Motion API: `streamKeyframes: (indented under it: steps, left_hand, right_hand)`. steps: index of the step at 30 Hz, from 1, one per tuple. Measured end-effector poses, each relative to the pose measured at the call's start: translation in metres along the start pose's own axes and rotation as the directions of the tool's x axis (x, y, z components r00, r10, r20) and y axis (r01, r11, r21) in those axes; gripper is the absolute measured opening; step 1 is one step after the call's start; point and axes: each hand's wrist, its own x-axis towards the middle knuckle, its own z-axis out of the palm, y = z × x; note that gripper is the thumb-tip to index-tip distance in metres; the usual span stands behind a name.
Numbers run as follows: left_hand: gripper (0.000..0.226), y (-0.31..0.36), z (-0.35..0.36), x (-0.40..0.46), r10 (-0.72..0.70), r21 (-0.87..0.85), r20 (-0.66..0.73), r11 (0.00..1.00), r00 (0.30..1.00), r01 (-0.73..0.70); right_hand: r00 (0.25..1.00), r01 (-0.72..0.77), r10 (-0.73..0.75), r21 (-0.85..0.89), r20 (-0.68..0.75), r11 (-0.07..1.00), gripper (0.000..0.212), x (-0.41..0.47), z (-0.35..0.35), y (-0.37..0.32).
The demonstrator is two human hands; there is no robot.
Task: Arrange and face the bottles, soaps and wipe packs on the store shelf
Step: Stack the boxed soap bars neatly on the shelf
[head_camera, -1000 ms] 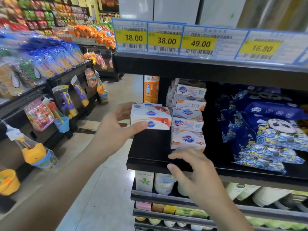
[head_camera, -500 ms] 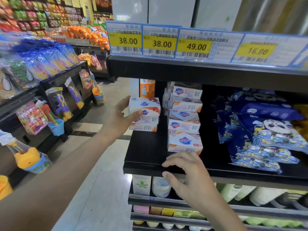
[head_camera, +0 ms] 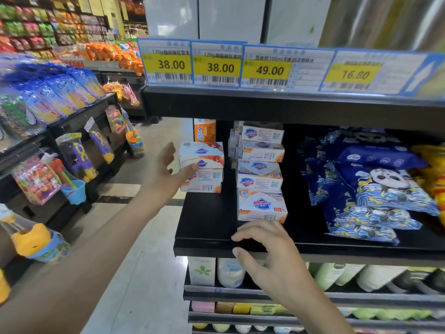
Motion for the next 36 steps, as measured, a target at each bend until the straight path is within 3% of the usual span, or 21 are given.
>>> streamKeyframes:
  steps: [3, 5, 8, 11, 14, 16, 22, 26, 31, 36]
  left_hand:
    - [0.082, 0.001, -0.002, -0.025, 0.069, 0.111, -0.114, 0.992, 0.991, -0.056]
    - [0.072, -0.002, -0.002, -0.049, 0.176, 0.224, -0.150, 0.964, 0.973, -0.141]
    - [0.059, -0.009, 0.003, -0.086, 0.293, 0.338, -0.012, 0.901, 0.956, -0.271]
    - [0.055, -0.017, 0.015, -0.107, 0.319, 0.509, 0.190, 0.777, 0.928, -0.371]
    - [0.056, -0.027, 0.024, -0.112, 0.210, 0.646, 0.279, 0.681, 0.937, -0.345]
    - [0.056, -0.033, 0.026, -0.113, 0.145, 0.683, 0.290, 0.661, 0.946, -0.311]
    - [0.057, -0.032, 0.024, -0.113, 0.116, 0.671, 0.287, 0.684, 0.951, -0.286]
    - [0.065, -0.028, 0.022, -0.113, 0.104, 0.543, 0.263, 0.806, 0.959, -0.236]
    - [0.073, -0.006, 0.025, -0.111, -0.014, 0.110, 0.262, 0.994, 0.965, -0.016]
    - [0.029, 0.011, 0.024, -0.109, -0.158, -0.212, 0.313, 0.950, 0.937, 0.231]
  right_hand:
    - [0.989, -0.015, 0.034, 0.134, -0.141, 0.991, 0.020, 0.000, -0.005, -0.004]
    - [0.960, 0.014, 0.004, 0.065, -0.282, 0.998, 0.021, 0.003, -0.012, -0.003]
    - [0.912, -0.032, -0.028, -0.140, -0.409, 0.990, 0.030, 0.015, -0.026, 0.005]
    - [0.936, -0.119, 0.003, -0.309, -0.351, 0.943, 0.055, 0.026, -0.033, 0.019]
    - [0.972, -0.142, 0.072, -0.320, -0.222, 0.937, 0.063, 0.029, -0.030, 0.030]
    - [0.979, -0.143, 0.090, -0.305, -0.180, 0.942, 0.060, 0.028, -0.027, 0.036]
    - [0.959, -0.126, 0.072, -0.187, -0.274, 0.974, 0.052, 0.022, -0.023, 0.037]
    - [0.959, -0.004, -0.037, -0.147, -0.282, 0.989, 0.052, 0.011, -0.018, 0.035]
    - [0.934, 0.107, -0.143, -0.124, -0.326, 0.986, 0.045, -0.002, -0.013, 0.015]
    - [0.907, 0.246, -0.262, -0.090, -0.331, 0.965, 0.044, -0.011, -0.013, -0.011]
